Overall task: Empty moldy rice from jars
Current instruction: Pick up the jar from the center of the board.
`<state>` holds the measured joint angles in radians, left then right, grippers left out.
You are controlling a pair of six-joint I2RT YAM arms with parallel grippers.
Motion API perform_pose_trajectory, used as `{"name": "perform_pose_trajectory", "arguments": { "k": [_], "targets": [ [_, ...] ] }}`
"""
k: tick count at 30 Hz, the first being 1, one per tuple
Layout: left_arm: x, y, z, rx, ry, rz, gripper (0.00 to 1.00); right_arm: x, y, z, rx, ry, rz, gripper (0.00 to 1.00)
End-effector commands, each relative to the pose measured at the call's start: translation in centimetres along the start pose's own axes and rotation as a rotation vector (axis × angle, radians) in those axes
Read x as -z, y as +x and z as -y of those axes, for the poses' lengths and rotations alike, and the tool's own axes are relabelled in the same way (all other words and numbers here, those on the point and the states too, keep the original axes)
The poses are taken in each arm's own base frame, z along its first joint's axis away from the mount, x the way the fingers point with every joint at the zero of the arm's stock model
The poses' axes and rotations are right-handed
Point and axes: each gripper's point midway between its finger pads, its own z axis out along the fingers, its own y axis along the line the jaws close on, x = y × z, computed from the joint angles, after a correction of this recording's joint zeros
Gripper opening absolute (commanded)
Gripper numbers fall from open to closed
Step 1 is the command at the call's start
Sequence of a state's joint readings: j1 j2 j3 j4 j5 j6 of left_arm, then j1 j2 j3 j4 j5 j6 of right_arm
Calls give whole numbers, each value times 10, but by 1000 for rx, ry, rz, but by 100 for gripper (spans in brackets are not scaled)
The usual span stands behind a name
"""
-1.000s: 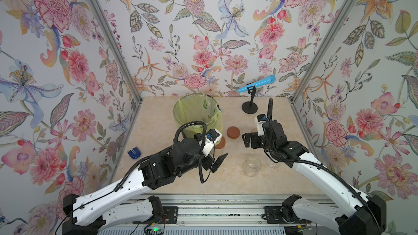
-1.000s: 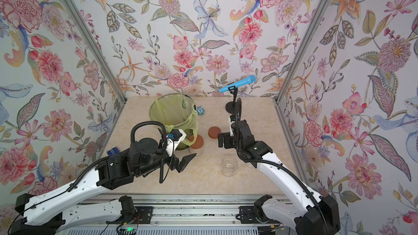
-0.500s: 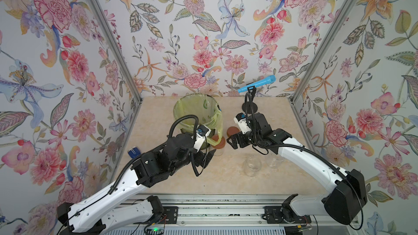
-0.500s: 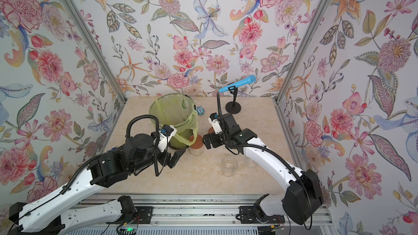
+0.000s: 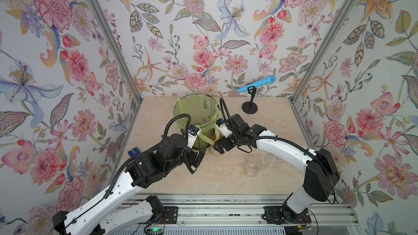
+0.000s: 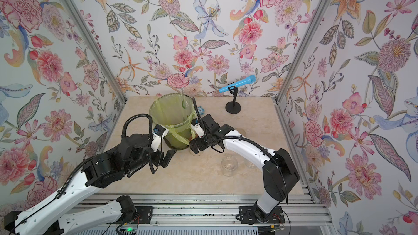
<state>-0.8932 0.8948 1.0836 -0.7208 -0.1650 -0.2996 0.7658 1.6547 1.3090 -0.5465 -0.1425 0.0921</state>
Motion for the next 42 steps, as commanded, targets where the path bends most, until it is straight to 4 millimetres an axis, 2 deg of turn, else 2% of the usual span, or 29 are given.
{"name": "perform_pose_trajectory", "arguments": {
  "k": [1,13,19,30,35,40,42],
  "targets": [
    [0,15,-7,42,-27,-40,100,-7,-7,7,38,67,-10,100],
    [-1,31,-11,68,-36,-65,100,-48,-18,13,31,83,-9,100],
    [0,32,-13,62,-42,-76,100,-62,-12,15,16,86,-28,100],
    [-3,35,-14,61,-43,-81,100,-51,1,27,11,173,-29,99],
    [-7,36,-12,65,-36,-78,100,-52,6,26,8,165,-40,92],
    [-8,34,-13,56,-39,-76,100,-50,9,30,-23,160,-41,75],
    [-8,32,-13,56,-37,-70,100,-47,9,32,-36,157,-37,73]
  ]
}}
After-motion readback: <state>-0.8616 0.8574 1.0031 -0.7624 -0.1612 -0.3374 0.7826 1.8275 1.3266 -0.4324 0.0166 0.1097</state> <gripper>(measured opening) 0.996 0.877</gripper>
